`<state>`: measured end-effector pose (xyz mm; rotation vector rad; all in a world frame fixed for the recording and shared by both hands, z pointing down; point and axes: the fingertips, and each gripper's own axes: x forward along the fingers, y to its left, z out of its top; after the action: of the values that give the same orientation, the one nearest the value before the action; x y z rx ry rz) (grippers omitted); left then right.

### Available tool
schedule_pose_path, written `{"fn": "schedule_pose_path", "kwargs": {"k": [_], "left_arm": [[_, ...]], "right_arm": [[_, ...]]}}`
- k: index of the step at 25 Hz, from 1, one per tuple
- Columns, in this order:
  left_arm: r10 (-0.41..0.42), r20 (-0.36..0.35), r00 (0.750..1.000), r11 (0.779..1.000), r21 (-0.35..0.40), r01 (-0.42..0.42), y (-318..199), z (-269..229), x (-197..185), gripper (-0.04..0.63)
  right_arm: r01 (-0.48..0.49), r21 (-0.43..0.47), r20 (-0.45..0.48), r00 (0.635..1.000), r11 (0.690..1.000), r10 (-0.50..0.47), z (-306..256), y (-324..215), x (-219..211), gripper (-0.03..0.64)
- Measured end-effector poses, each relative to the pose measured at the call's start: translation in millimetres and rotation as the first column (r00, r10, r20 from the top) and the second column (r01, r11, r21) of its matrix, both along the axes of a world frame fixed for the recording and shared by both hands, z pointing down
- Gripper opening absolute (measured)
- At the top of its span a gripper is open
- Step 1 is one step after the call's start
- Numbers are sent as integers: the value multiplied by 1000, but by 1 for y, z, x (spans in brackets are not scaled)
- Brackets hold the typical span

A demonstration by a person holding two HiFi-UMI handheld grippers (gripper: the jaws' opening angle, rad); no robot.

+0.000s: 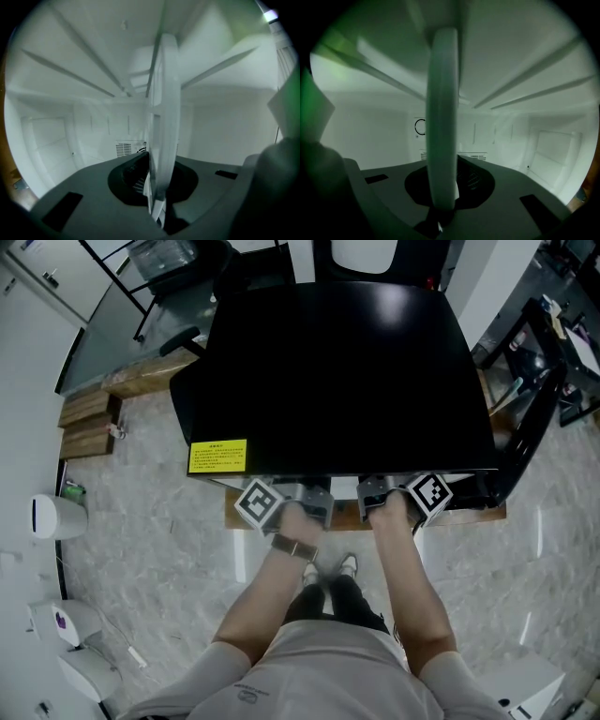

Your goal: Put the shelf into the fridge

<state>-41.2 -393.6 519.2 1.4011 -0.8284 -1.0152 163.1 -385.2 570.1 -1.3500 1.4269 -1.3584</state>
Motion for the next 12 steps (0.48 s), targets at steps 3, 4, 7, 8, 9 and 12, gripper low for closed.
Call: {"fn": "schedule_pose_path", "kwargs": {"k": [3,4,7,8,9,12], "left_arm": [[-5,0,1000,1000,4,5,0,0,0,29],[-7,-1,1000,1000,4,7,0,0,0,29],[-16,4,1000,1000,1,16,0,1,0,29],[-19,6,1000,1000,1,19,0,1,0,29],[-21,7,1000,1000,3,21,0,1,0,29],[-21,4,1000,999,25,21,0,-1,0,29]], "right_arm": [[-8,-15,-6,1000,1000,8,2,1,1,44],[-12,-21,-9,1000,1000,12,3,2,2,44],[-12,-2,2,1000,1000,12,-3,1,-1,44],[-4,33,25,1000,999,3,-11,-2,-6,44],[6,83,61,998,996,-11,-25,-5,-13,46],[17,187,131,991,982,-42,-52,-11,-26,46]]}}
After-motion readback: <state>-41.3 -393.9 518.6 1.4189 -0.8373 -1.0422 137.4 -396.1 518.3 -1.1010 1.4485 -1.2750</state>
